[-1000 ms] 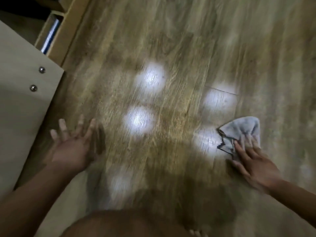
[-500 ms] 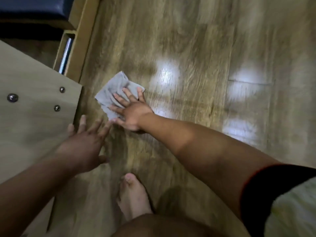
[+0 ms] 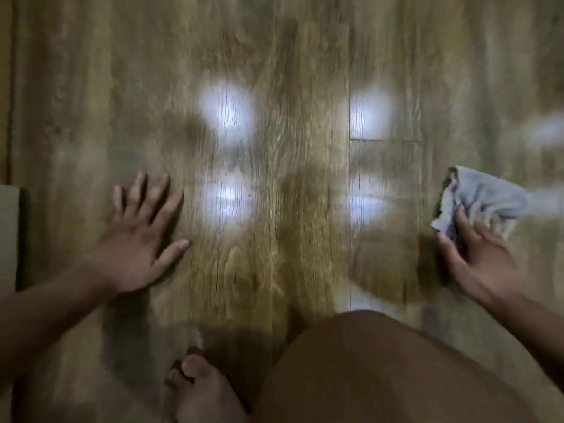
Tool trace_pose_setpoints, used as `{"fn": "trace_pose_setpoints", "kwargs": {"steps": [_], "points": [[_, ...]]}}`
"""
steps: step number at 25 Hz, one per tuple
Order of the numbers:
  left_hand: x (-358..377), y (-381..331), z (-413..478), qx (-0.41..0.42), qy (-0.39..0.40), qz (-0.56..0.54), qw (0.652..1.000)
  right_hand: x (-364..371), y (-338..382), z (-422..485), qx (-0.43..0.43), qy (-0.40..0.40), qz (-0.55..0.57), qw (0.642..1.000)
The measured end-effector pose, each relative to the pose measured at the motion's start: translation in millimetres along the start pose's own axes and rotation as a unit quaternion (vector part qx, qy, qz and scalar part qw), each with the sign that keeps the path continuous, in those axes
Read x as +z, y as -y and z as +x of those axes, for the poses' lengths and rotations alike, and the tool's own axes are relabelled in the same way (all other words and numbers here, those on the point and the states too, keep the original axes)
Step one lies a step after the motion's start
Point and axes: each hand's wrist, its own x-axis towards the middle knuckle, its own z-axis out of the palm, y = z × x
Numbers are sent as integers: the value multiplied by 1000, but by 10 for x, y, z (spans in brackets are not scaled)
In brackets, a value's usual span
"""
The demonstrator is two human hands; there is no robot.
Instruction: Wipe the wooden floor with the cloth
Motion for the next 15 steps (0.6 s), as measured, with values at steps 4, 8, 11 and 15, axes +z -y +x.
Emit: {"fn": "trace_pose_setpoints", "kwargs": {"steps": [4,8,11,15], "points": [[297,22,71,6,-112,-13,994,-193,840,368,-253,86,-129,955],[264,32,40,4,-113,-39,993,-388,1152,650,-347,144,-243,894],[255,16,73,13,-121,-61,991,-556,1221,616,-318,209,-248,891],[545,131,106,23,-123,-108,986,-600,1560,520,-303,228,-239,894]]}}
